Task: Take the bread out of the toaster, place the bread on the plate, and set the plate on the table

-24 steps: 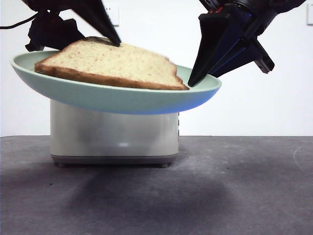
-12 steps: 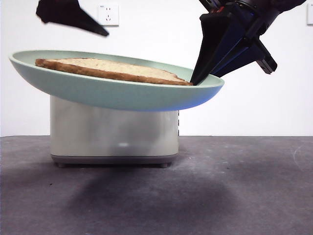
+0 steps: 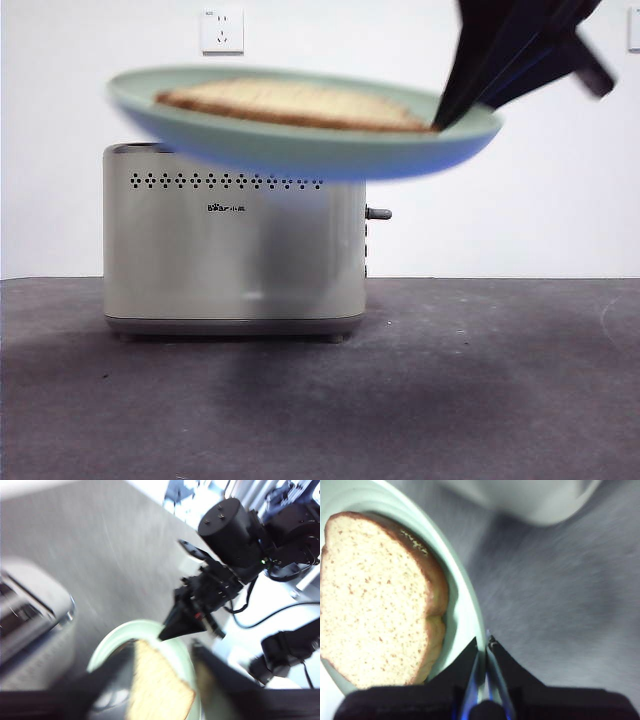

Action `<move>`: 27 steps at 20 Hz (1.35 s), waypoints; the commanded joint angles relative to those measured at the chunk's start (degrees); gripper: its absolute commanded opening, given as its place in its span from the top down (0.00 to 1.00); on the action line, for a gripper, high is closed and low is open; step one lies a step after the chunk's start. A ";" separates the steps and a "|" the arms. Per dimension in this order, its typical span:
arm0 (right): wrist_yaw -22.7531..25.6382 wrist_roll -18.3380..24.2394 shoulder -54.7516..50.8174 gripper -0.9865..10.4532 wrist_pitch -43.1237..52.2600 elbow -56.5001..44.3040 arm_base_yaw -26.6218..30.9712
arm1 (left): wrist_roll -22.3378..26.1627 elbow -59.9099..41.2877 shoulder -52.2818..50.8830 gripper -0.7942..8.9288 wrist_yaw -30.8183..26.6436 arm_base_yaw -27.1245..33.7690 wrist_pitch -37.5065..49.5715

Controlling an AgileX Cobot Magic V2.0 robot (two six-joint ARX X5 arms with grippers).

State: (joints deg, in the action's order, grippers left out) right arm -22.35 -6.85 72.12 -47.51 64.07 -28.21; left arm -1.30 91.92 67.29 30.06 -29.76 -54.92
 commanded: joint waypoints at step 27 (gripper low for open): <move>4.33 7.82 22.71 0.92 -1.62 -0.15 25.22 | 13.11 -0.02 -14.51 0.93 -10.49 -0.68 -8.66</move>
State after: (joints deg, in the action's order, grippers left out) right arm -17.34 -0.12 94.59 -49.69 64.05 -2.98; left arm 11.16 92.07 53.08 19.09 -30.24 -63.83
